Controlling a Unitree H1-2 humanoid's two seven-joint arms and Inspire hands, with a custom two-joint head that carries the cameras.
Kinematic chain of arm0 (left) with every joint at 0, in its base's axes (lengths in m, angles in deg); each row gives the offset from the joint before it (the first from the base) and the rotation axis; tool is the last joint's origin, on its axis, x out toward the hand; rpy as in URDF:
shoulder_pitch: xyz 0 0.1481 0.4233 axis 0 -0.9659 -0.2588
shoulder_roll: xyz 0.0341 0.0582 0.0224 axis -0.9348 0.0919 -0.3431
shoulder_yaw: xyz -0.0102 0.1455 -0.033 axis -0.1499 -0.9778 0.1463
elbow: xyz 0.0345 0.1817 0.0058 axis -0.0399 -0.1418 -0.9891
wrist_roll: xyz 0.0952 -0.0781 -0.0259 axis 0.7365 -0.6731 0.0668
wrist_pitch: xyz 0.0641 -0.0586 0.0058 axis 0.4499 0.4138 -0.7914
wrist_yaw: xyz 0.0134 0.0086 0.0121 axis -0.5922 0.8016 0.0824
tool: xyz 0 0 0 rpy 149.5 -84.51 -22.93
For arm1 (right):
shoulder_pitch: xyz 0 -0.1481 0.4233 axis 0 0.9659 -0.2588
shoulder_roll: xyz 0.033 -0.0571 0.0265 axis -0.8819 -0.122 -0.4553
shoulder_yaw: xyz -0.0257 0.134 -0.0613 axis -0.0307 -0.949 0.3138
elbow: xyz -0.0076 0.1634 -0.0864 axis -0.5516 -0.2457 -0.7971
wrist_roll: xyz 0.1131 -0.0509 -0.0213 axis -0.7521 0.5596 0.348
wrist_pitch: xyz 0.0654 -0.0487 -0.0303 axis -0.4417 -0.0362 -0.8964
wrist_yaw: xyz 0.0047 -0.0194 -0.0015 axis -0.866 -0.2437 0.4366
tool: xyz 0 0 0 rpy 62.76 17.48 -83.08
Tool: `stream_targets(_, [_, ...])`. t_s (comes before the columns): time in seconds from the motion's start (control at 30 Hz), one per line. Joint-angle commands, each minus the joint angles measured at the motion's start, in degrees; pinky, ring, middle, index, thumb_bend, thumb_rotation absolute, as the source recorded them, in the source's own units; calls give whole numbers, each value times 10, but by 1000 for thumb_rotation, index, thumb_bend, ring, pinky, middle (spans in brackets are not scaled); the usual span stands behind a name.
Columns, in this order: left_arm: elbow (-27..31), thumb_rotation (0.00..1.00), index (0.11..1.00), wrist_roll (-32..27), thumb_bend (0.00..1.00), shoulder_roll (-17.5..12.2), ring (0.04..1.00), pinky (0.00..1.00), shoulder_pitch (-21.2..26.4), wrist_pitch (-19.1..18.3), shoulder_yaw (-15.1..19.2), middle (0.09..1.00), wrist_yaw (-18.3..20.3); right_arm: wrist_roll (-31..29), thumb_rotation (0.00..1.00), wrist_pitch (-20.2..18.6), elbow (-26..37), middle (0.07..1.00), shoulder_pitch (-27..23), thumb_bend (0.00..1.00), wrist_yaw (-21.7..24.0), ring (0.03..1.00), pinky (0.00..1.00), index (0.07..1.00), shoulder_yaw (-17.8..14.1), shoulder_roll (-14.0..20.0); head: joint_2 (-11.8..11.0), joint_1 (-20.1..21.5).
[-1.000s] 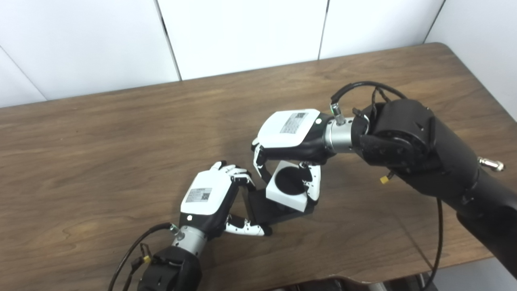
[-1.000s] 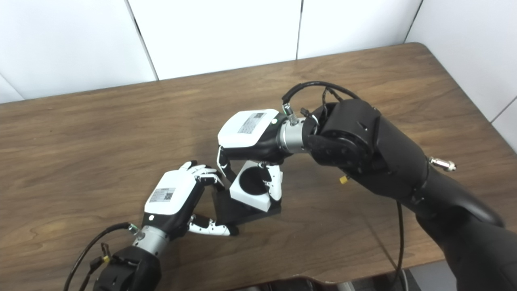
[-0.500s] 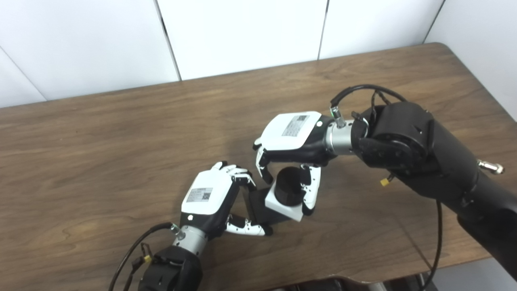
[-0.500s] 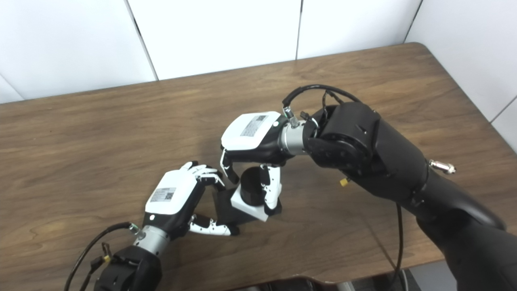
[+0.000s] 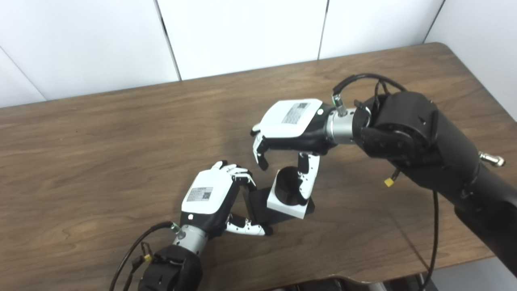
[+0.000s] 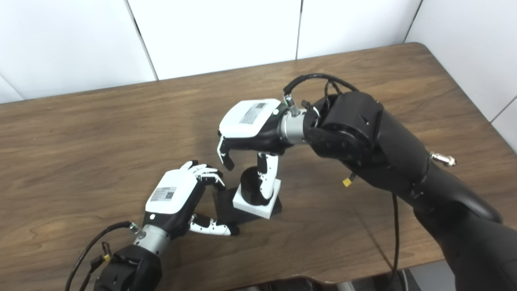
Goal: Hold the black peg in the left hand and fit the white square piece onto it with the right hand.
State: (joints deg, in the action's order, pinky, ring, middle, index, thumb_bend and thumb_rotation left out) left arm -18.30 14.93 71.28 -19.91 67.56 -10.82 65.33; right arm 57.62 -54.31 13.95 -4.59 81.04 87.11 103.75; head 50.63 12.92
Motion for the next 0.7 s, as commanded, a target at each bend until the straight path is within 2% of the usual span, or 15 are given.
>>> stream_targets(0.0, [-11,58,491,7,510,-7,860,942,-2,2,-8,782,27,-1,400,-13,9,795,-29,1000,12,928,911,652,-15,-2,0,0])
stream_targets(0.3, [5,83,497,5,519,-18,860,942,-2,3,-4,790,42,-4,428,-19,10,802,-38,1000,12,937,916,656,-20,-4,-2,2])
stream_targets(0.37, [10,251,639,-9,806,-17,858,937,-5,5,1,792,39,-4,430,-18,9,796,-38,1000,10,935,914,655,-20,-5,-2,2])
stream_targets(0.43, [21,304,690,-29,906,-13,852,929,-7,4,9,794,38,-3,431,-18,7,795,-38,1000,9,935,915,656,-20,-5,-2,1])
stream_targets(0.57, [36,314,728,-58,992,-6,833,902,-11,8,23,794,28,0,426,-21,5,796,-38,1000,10,937,914,655,-21,-8,-2,1])
stream_targets(0.67, [47,325,762,-75,1000,0,837,902,-14,11,35,808,18,1,429,-20,4,798,-38,1000,10,937,908,656,-22,-9,-3,1])
